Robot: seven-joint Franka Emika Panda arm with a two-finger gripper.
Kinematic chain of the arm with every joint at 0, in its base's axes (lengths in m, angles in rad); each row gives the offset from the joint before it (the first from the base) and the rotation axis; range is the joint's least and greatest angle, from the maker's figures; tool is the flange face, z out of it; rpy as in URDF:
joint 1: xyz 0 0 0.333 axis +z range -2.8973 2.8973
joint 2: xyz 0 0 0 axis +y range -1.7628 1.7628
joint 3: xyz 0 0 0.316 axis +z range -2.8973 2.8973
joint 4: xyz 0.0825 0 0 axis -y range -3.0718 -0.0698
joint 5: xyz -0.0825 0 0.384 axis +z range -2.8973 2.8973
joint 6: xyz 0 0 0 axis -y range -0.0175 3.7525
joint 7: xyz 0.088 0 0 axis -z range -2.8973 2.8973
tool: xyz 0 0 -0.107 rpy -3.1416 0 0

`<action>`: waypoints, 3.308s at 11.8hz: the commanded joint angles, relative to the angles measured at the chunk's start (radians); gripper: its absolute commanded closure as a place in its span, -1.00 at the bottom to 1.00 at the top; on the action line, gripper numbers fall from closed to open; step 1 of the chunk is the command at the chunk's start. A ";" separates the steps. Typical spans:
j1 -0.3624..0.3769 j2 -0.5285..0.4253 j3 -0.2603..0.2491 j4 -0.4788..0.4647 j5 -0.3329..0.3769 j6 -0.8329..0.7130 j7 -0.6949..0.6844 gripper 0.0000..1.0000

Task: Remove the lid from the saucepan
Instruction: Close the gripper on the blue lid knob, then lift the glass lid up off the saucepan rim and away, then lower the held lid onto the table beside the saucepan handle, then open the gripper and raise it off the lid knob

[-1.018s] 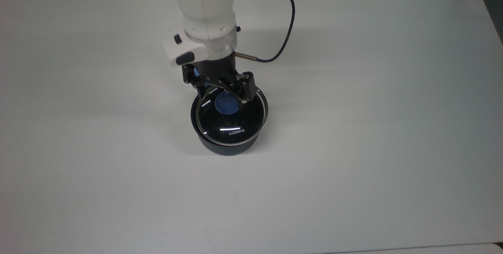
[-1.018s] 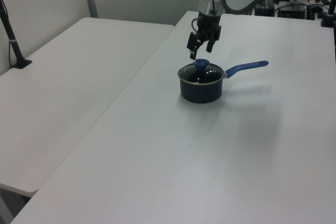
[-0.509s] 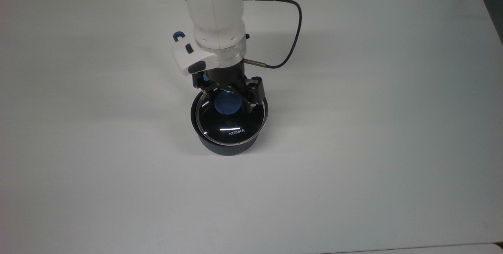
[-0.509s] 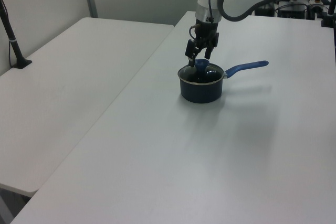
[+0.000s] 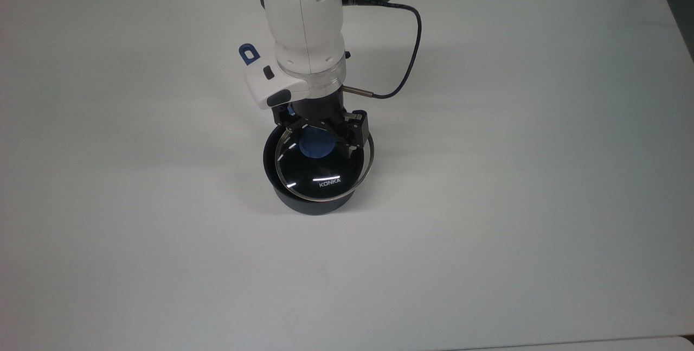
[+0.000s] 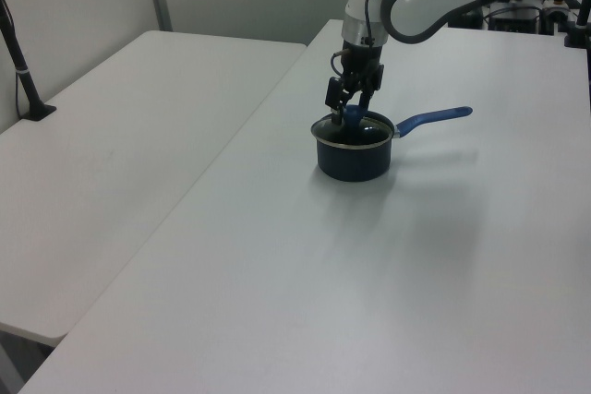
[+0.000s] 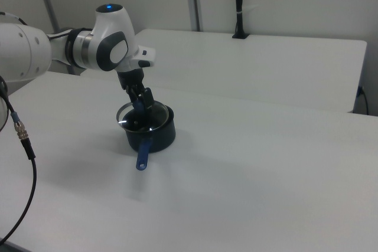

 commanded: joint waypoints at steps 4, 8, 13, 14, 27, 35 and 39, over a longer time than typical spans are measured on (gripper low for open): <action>-0.002 -0.013 0.002 0.002 -0.009 0.001 0.016 -0.29; -0.024 -0.112 0.005 0.000 -0.007 -0.110 -0.018 -0.29; -0.148 -0.526 0.102 -0.370 0.001 -0.322 -0.364 -0.29; -0.148 -0.574 0.102 -0.447 0.001 -0.344 -0.413 -0.28; -0.242 -0.398 0.237 -0.721 -0.038 0.050 -0.331 -0.69; -0.237 -0.461 0.269 -0.338 -0.032 -0.350 -0.130 -1.00; -0.243 -0.471 0.121 -0.134 -0.041 -0.429 -0.122 -1.00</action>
